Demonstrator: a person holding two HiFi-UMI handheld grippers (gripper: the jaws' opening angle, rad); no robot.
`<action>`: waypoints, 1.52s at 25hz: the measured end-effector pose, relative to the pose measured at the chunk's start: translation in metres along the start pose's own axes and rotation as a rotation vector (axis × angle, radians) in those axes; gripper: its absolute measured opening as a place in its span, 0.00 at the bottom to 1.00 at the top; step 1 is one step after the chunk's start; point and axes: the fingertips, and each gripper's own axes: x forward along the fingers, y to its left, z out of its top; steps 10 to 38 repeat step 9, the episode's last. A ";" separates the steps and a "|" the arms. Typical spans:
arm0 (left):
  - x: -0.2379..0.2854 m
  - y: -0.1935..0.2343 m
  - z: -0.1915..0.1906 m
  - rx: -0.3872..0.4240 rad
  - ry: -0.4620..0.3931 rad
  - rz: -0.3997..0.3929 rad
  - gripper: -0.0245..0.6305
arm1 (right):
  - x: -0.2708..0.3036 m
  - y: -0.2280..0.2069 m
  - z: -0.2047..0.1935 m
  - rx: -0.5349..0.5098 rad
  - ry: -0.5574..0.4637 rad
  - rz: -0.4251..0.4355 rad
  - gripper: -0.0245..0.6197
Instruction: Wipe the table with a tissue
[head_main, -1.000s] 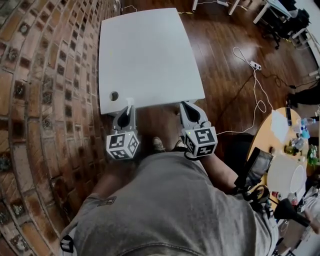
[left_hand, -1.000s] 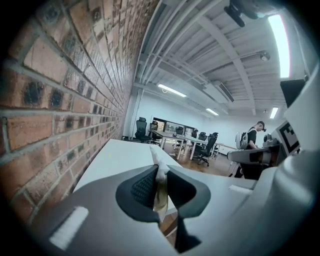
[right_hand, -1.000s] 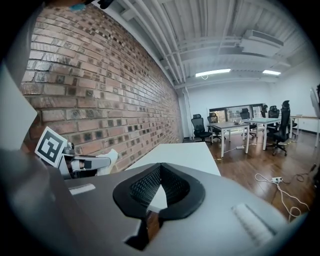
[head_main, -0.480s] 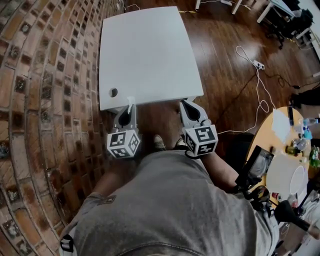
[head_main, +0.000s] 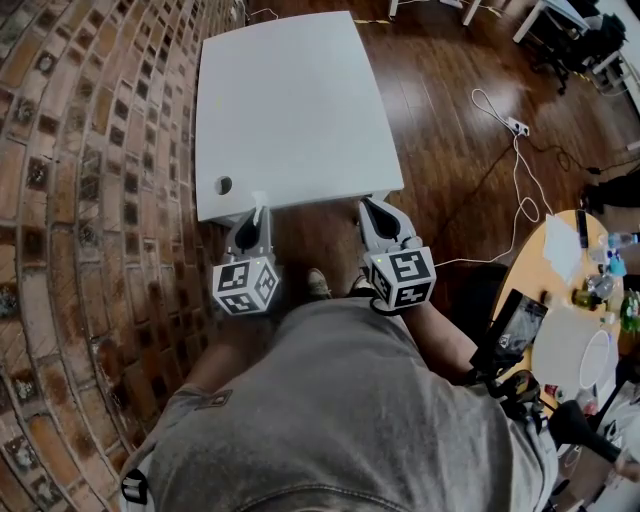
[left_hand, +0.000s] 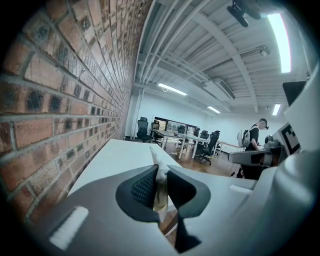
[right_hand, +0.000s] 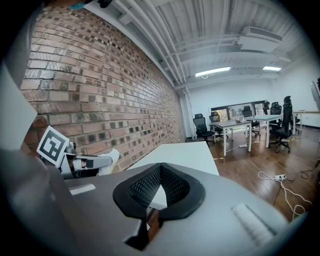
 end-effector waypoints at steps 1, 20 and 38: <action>0.001 0.000 0.000 0.000 0.001 -0.001 0.07 | 0.000 -0.001 0.000 0.000 0.000 -0.001 0.06; 0.007 -0.005 -0.001 0.000 0.004 -0.013 0.07 | 0.001 -0.002 0.001 0.005 -0.002 -0.004 0.06; 0.007 -0.005 -0.001 0.000 0.004 -0.013 0.07 | 0.001 -0.002 0.001 0.005 -0.002 -0.004 0.06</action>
